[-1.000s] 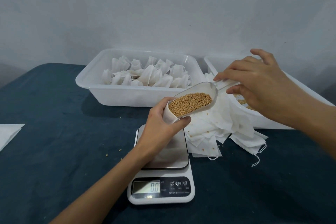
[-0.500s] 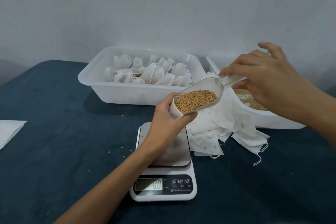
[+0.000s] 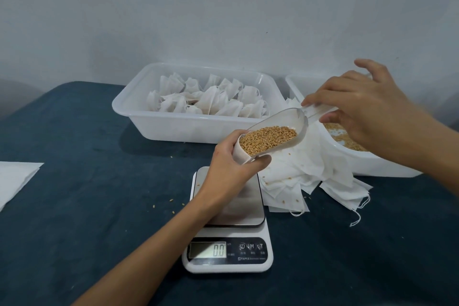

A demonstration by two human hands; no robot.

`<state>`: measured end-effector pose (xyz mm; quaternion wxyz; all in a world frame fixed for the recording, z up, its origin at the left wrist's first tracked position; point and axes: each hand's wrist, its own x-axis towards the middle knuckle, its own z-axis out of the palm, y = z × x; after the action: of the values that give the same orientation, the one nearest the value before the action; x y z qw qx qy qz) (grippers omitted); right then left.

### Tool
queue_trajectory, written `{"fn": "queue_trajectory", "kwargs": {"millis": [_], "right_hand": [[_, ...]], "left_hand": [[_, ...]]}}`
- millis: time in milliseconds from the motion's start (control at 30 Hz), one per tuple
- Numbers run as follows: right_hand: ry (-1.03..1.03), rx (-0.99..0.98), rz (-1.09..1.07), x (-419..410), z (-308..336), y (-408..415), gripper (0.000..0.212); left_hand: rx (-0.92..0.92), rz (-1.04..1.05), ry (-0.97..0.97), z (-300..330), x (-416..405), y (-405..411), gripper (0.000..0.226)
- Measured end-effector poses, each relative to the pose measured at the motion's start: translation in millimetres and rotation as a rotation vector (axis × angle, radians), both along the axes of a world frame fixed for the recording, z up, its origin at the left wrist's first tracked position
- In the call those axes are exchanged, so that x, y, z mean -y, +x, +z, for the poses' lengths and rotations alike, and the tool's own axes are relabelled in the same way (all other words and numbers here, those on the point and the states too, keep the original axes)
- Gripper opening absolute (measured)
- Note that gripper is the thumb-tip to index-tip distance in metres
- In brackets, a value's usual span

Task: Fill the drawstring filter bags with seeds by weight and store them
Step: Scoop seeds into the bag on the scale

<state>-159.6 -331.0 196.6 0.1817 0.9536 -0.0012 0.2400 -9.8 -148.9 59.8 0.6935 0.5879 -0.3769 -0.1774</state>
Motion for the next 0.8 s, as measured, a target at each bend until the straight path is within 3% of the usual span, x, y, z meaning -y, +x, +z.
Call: {"fn": "queue_trajectory", "kwargs": {"millis": [800], "right_hand": [[-0.023,0.030,0.020,1.4,0.3,2.2,0.033]], "left_hand": [[-0.046,-0.021,-0.009,2.2,-1.9,2.1,0.036]]}}
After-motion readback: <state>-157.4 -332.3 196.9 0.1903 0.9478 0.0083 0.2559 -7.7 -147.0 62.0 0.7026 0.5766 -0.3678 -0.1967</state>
